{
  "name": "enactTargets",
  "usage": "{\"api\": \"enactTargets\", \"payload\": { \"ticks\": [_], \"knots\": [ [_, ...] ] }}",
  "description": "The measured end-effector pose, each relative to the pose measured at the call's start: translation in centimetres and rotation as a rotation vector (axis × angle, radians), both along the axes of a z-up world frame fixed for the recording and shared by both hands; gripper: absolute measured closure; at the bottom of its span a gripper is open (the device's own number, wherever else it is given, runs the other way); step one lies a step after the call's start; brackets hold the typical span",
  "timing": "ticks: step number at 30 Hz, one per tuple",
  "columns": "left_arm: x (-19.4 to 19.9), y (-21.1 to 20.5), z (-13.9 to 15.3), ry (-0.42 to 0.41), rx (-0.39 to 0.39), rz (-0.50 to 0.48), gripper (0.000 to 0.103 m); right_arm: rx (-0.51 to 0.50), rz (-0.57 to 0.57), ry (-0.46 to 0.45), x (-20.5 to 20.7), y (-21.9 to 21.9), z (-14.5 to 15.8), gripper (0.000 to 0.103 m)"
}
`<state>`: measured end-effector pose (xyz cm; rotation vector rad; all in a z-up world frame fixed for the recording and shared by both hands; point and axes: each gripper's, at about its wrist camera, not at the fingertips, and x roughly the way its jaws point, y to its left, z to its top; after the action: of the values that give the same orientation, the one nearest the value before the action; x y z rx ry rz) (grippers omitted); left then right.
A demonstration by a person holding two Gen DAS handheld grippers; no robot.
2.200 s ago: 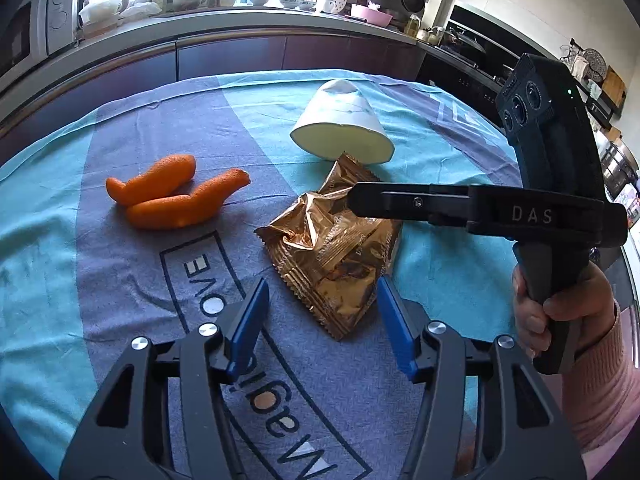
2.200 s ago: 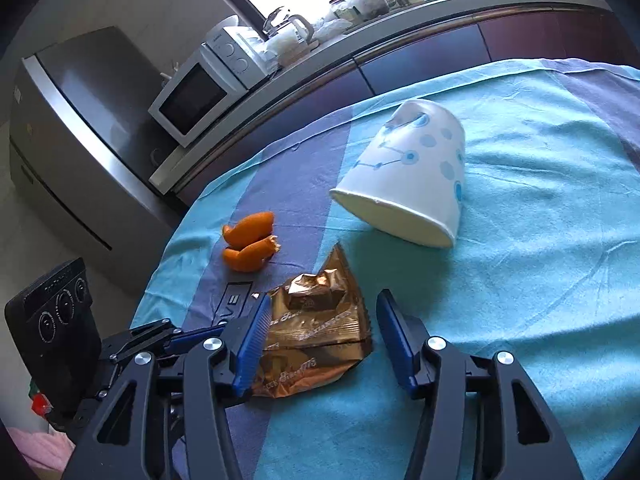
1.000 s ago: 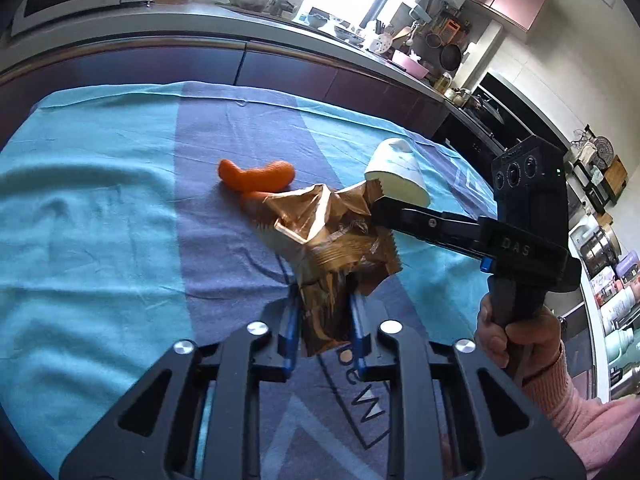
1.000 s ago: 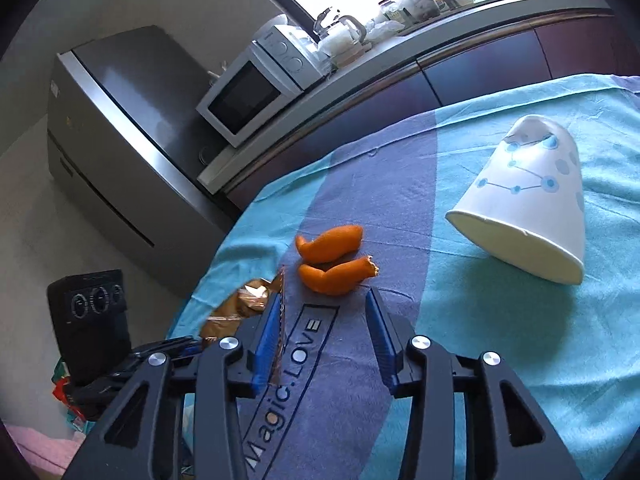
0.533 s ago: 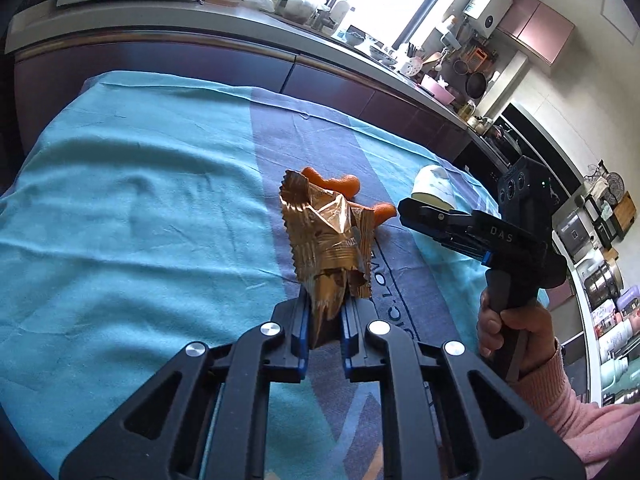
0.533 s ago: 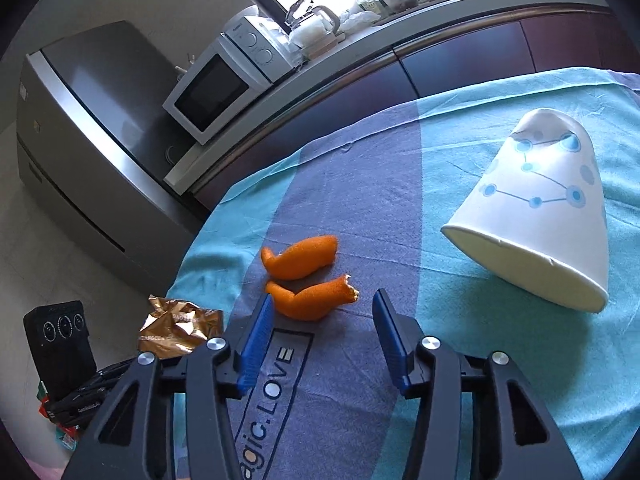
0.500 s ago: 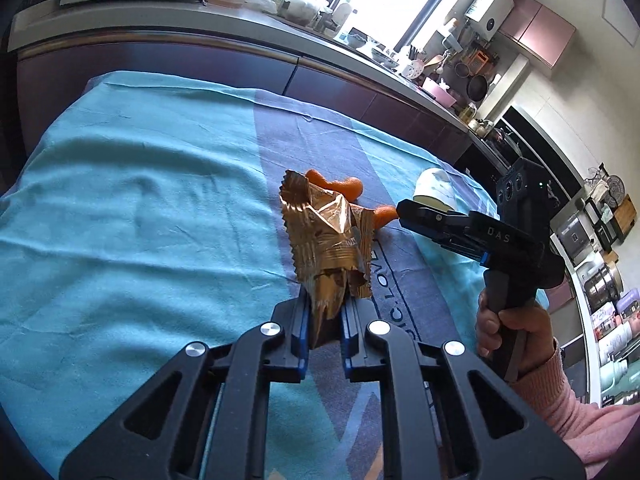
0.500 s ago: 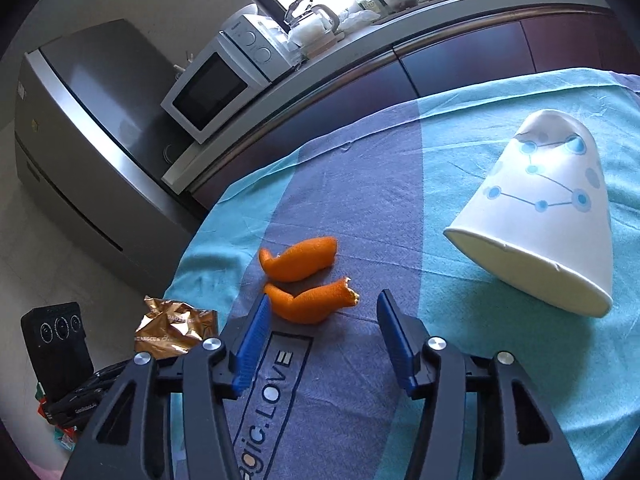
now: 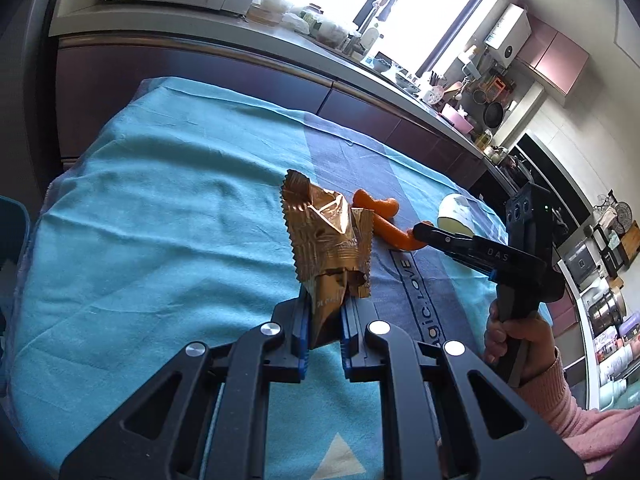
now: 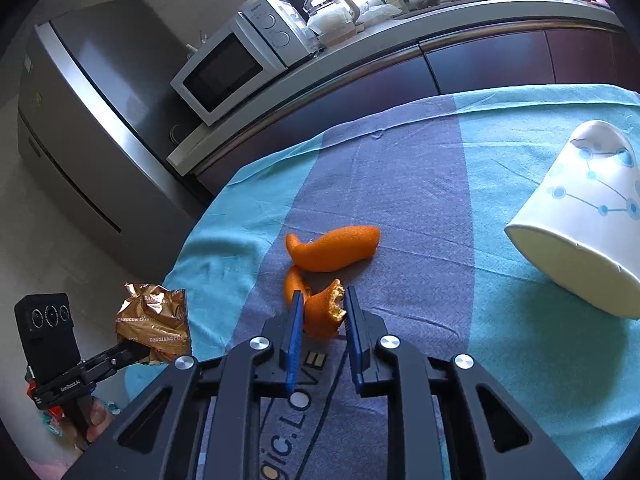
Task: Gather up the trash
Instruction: 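Grasp an orange peel with the right tool while the left tool holds the wrapper, then carry the gold wrapper and orange peel over the blue bin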
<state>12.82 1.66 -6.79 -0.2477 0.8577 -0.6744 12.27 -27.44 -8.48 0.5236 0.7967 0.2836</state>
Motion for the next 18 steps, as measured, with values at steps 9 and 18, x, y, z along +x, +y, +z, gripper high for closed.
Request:
{"api": "enactTargets", "payload": {
  "ticks": [9, 18],
  "knots": [
    [-1.0, 4.8, 1.1, -0.027, -0.011, 0.072, 0.091, 0.043, 0.080, -0.094, -1.5, 3.3, 3.4, 0.092],
    [-2.1, 10.5, 2.4, -0.052, -0.010, 0.177, 0.091, 0.059, 0.246, -0.131, -0.4, 9.8, 5.1, 0.092]
  ]
}}
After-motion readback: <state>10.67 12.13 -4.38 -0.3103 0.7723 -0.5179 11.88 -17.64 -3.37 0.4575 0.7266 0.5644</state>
